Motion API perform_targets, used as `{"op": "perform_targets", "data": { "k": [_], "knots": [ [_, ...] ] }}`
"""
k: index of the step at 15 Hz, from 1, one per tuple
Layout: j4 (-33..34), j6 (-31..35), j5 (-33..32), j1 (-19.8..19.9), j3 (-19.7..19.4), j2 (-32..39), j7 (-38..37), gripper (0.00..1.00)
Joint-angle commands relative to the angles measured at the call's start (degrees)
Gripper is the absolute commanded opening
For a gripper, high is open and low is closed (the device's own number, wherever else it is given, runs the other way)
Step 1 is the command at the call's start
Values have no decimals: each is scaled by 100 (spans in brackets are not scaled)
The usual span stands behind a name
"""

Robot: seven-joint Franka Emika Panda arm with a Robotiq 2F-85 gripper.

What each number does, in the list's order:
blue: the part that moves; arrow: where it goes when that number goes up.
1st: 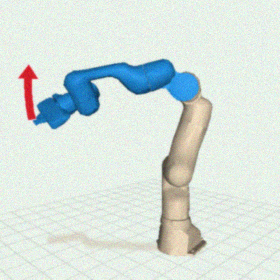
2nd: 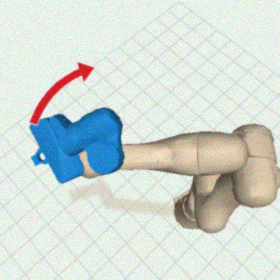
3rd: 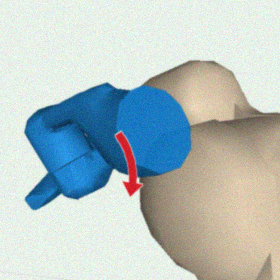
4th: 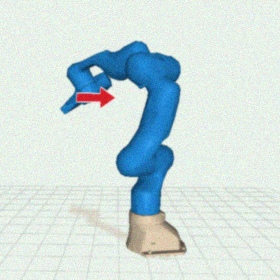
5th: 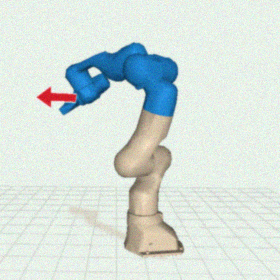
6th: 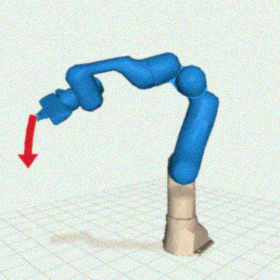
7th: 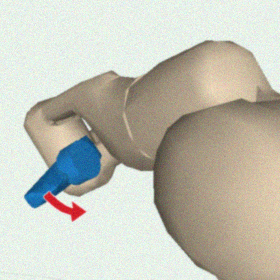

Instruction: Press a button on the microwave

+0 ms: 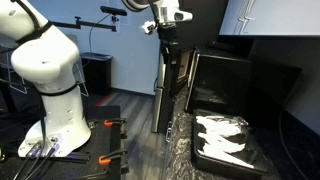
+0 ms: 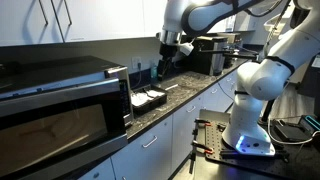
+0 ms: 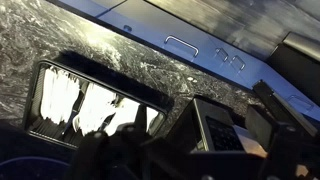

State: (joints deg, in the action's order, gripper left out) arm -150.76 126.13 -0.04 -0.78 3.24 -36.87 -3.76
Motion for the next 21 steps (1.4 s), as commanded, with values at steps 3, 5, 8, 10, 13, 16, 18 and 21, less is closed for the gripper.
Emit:
{"op": "perform_targets", "data": {
  "k": [3,5,8,10,13,16,18,21],
  "knots": [
    [101,-49,-184,-26,302,88,-263,100],
    [238,-100,-489,-45,777,263,-618,100],
    [570,-266,-1118,-91,1659,740,-1370,100],
    [821,-409,-1653,-74,2196,1087,-1903,100],
    [1040,-881,-2601,-73,2803,1308,-2792,100],
    [1123,-1494,-3115,-265,3011,1447,-3435,100],
    [992,-1324,-3079,-480,2769,1415,-3356,100],
    [1020,-1433,-3139,-537,2765,1457,-3380,100]
  ]
}}
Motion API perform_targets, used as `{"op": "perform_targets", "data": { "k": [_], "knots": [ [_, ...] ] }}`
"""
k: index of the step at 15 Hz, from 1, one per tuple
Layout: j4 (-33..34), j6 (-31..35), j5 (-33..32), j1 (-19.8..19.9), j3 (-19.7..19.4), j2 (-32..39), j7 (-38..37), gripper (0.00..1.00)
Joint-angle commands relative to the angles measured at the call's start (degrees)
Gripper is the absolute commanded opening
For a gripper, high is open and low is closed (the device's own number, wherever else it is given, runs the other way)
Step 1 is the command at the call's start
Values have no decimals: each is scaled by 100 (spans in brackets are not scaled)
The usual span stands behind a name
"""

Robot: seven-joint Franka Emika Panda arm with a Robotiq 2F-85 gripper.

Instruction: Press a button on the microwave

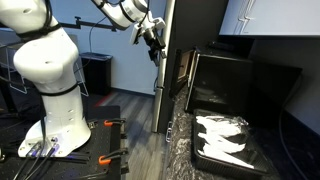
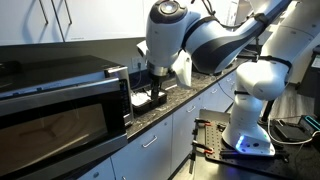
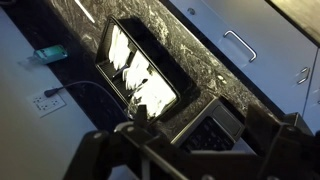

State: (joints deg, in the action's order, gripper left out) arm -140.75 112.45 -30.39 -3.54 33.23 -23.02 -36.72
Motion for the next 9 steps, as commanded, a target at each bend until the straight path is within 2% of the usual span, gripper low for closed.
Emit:
{"op": "perform_targets", "data": {
  "k": [1,4,9],
  "knots": [
    [22,-67,-105,-262,-238,76,-84,100],
    [0,117,-319,-329,-342,266,212,100],
    [0,548,-1303,-698,-497,836,840,100]
  ]
}}
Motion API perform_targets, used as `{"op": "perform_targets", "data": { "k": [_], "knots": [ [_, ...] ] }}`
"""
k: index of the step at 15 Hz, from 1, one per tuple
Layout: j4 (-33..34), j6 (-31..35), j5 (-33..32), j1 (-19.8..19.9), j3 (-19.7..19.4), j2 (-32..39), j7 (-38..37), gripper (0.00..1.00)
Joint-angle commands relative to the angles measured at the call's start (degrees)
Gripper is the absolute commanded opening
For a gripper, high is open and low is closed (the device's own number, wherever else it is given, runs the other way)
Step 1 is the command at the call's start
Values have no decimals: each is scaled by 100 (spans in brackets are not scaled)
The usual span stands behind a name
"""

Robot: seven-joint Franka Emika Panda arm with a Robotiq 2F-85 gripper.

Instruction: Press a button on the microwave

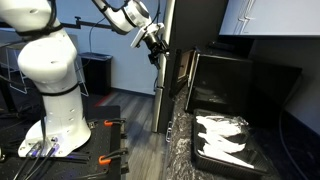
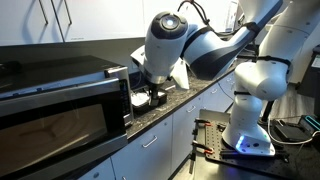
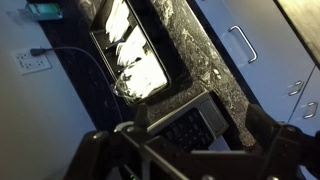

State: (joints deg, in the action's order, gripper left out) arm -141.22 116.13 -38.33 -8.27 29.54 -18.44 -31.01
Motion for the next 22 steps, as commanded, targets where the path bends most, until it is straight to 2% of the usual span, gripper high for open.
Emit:
{"op": "perform_targets", "data": {
  "k": [1,2,4,5,9,12,13,14,16,22],
  "knots": [
    [53,147,-735,-284,-131,488,272,100],
    [91,27,-984,-345,-103,608,196,75],
    [76,-119,-1406,-508,-101,733,61,66],
    [102,-240,-1627,-573,-84,800,-70,56],
    [71,-589,-2291,-830,-125,909,-569,27],
    [13,-752,-2503,-960,-199,906,-913,3],
    [-15,-814,-2505,-991,-227,881,-999,0],
    [10,-645,-2390,-1031,-303,892,-775,15],
    [7,-704,-2399,-1055,-324,891,-851,2],
    [-34,-475,-2635,-996,-461,1063,-954,0]
  ]
}}
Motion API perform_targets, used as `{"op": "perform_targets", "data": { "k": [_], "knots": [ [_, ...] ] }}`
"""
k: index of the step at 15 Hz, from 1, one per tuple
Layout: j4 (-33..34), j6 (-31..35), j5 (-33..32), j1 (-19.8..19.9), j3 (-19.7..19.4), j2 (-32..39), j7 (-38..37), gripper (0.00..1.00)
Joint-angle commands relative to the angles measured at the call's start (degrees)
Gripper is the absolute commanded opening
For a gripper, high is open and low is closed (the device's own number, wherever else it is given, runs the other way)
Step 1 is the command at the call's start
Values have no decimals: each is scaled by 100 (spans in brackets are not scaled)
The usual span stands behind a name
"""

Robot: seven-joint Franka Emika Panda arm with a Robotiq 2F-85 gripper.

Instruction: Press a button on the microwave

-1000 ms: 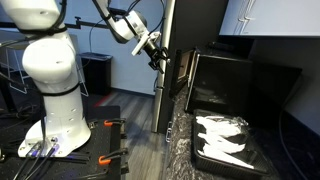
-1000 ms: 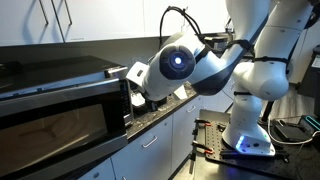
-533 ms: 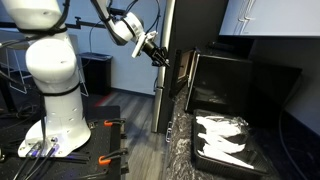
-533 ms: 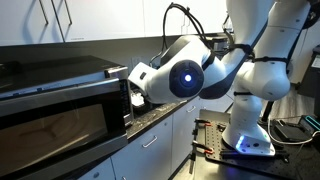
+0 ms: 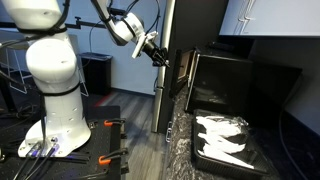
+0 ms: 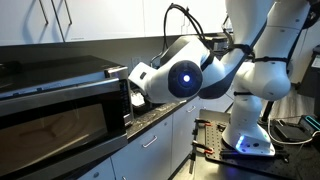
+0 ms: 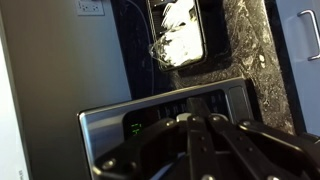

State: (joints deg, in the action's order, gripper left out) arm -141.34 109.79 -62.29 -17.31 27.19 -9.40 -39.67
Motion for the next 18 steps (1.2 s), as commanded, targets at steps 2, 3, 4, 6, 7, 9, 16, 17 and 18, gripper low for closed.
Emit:
{"op": "perform_targets", "data": {
  "k": [2,3,4,6,7,9,16,17,18],
  "knots": [
    [-123,344,-501,-71,-330,182,-128,0],
    [-147,434,-644,-61,-390,225,-177,0],
    [-153,483,-774,-58,-440,278,-220,0],
    [-171,599,-1055,-61,-523,365,-313,0],
    [-187,660,-1199,-63,-554,405,-395,0],
    [-163,692,-1448,-64,-594,542,-588,0],
    [-152,883,-2155,-11,-768,864,-1360,0],
    [-152,988,-2295,8,-808,889,-1472,0],
    [-125,1028,-2396,18,-837,930,-1549,0]
  ]
}}
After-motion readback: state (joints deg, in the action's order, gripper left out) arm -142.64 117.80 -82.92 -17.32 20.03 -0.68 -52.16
